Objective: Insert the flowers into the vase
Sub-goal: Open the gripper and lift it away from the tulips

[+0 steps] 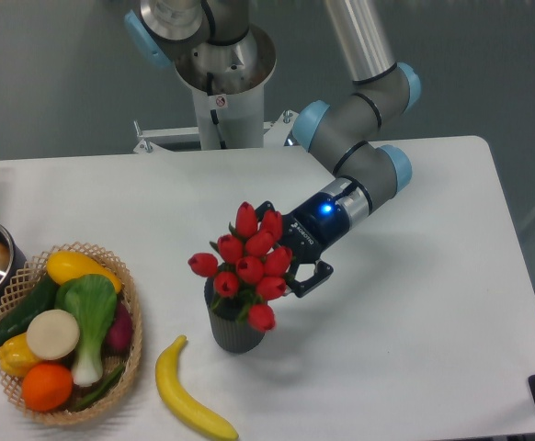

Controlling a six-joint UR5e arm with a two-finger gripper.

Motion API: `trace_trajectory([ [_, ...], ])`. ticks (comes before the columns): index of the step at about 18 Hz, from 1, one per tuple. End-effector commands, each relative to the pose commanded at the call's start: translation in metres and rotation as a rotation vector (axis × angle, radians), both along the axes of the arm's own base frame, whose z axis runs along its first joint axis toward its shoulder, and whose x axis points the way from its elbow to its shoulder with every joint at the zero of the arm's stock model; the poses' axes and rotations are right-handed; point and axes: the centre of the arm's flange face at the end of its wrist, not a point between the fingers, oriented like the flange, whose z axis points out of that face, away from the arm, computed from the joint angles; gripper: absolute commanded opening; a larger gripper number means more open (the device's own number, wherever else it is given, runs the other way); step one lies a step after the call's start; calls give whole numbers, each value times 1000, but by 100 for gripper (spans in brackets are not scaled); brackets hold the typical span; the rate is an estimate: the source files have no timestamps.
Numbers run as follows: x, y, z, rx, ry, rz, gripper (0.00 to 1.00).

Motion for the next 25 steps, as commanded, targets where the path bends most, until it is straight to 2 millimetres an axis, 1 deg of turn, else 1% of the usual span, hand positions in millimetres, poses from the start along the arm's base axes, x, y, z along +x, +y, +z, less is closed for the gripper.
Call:
trace_trajectory([
  [1,0,-1,0,-5,4,1,100],
  [3,-2,-5,4,-16,17,9,100],
  [5,-10,-15,12,-49,49,29,100],
  [6,-11,-22,12,-100,77,40,100],
  [9,-19,-32,21,-168,137,60,100],
  [11,-21,-35,28,-183,175,67,100],
  [13,-45,-48,53,-210,247,110,100],
  [15,-58,-57,61,-291,319,135,100],
  [17,-79,-74,75,-378,395,180,100],
  [19,-89,-81,79,-442,437,201,100],
  [20,-97,-89,86,-463,458,221,100],
  [22,-119,-108,109,-519,514,278,100],
  [23,-125,-113,118,-562,549,296,100],
  [24,-130,-123,123,-627,585,319,100],
  [25,-138,-141,131,-715,626,357,100],
])
